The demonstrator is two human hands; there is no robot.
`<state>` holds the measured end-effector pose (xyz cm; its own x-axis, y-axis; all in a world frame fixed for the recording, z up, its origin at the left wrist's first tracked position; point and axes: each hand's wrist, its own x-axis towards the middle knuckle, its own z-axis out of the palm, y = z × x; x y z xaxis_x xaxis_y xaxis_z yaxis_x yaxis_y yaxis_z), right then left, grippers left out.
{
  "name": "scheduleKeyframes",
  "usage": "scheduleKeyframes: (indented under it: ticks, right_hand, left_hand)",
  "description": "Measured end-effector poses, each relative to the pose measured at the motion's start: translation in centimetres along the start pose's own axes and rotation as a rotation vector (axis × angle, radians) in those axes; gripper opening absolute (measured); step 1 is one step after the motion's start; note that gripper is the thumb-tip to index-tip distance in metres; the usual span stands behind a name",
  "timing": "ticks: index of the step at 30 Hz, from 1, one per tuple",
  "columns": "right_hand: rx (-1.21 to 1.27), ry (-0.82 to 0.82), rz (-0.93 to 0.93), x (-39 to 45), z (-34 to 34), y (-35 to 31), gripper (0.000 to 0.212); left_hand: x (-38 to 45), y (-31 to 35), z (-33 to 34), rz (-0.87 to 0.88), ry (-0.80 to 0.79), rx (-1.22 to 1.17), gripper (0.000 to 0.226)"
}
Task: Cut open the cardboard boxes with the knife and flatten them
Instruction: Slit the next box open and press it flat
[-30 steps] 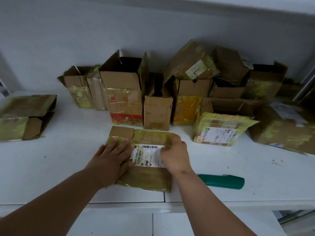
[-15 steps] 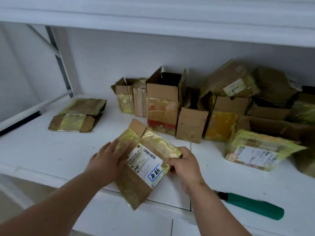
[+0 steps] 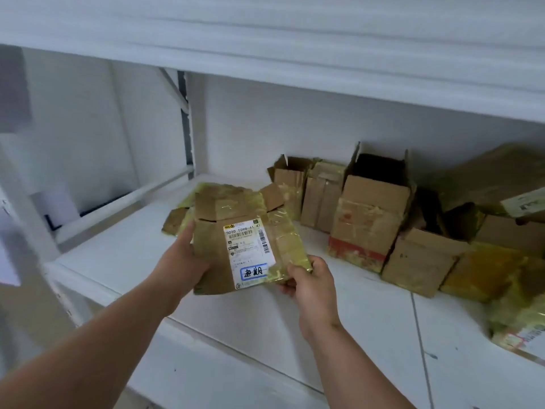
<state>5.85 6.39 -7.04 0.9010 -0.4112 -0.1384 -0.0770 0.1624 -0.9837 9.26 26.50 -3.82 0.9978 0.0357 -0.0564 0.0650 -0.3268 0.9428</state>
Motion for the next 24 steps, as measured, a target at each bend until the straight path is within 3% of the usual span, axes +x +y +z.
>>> scheduleKeyframes:
  ticks: [6,8,11,16,21,24]
  right_hand:
    - [-0.422,-0.116,-0.166,2.6,7.6,0.3,0.065]
    - [-0.555,-0.161,-0.218,3.4,9.8,-0.1,0.064]
    - [-0.691,-0.193,-0.256,4.4,12.5,-0.6,0.056]
    - [-0.931,-0.186,-0.357,6.9,16.1,-0.3,0.048]
    - [-1.355,-0.173,-0.360,8.3,17.3,1.6,0.035]
    - [-1.512,-0.135,-0.352,8.7,17.3,2.8,0.044]
  left_hand:
    - [7.5,-1.5,-5.4,0.127,0.113,0.343,0.042]
    - [10.0,-1.5,-6.7,0.207,0.135,0.573,0.029]
    - [13.2,-0.9,-8.0,0.268,0.112,0.683,0.017]
    - [16.4,-0.2,-9.1,0.418,-0.040,0.839,0.042]
    - [18.3,-2.8,-9.0,0.244,-0.268,1.278,0.105]
    - [18.8,-5.0,-8.5,0.342,-0.243,1.321,0.097]
